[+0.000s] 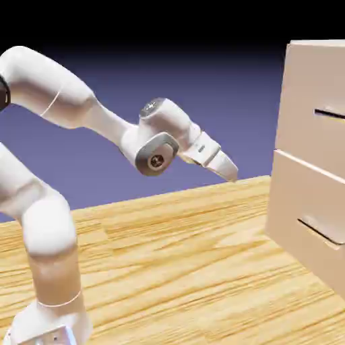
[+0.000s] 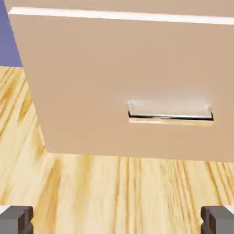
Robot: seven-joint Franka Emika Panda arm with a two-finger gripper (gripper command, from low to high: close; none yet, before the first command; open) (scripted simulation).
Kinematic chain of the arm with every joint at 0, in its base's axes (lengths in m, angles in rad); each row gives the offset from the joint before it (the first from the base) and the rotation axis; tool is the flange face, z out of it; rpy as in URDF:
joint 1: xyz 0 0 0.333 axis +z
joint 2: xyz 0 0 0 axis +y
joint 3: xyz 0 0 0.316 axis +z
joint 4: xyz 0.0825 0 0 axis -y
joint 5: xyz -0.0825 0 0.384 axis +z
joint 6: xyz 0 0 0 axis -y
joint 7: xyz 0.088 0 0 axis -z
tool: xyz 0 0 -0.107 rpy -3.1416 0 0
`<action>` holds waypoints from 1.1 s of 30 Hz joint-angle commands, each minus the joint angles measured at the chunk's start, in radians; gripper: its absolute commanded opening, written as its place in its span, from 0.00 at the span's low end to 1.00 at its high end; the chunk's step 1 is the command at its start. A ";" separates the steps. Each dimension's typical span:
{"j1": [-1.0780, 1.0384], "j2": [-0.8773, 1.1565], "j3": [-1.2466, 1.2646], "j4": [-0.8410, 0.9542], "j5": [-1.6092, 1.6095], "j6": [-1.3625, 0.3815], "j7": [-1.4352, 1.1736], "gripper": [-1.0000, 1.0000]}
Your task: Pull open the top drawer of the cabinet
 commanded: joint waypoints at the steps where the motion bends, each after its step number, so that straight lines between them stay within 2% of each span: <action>1: 0.017 0.034 -0.031 0.013 0.044 -0.014 0.007 1.00; 33: 0.550 1.109 -1.011 0.422 1.435 -0.468 0.226 1.00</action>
